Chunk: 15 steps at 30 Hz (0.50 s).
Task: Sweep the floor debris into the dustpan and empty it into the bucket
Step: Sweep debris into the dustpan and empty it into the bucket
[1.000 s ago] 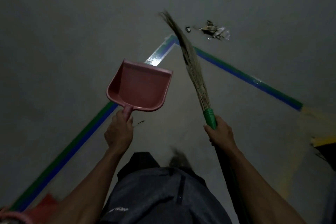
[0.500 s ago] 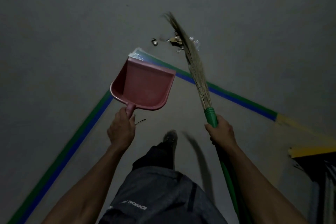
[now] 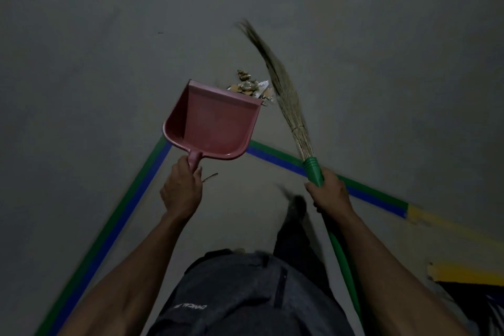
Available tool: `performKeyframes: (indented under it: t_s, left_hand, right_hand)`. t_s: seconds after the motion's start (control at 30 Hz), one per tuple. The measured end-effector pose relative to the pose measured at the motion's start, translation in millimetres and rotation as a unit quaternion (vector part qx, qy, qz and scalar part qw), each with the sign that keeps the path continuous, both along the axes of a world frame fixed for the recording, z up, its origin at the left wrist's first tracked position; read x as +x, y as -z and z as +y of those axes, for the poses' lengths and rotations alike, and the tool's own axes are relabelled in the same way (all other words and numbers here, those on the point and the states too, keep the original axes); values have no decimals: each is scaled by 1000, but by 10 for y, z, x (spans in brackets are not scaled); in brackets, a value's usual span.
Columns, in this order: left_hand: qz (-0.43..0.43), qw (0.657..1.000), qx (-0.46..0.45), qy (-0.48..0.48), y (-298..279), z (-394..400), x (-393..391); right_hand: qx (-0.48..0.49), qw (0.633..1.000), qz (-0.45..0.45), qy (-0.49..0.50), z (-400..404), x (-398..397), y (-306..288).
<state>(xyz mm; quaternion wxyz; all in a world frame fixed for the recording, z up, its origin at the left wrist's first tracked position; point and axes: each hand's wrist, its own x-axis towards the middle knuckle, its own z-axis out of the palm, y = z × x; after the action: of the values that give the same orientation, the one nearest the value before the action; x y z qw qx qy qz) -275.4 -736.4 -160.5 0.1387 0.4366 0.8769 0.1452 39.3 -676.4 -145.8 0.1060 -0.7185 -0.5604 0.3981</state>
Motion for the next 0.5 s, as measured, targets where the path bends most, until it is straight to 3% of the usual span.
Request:
performKeyframes:
  t_s: [0.5]
  left_hand:
    - [-28,987,-69,-145,-71,1929,653]
  right_hand:
    - [-79,991,24,-103,3087,274,22]
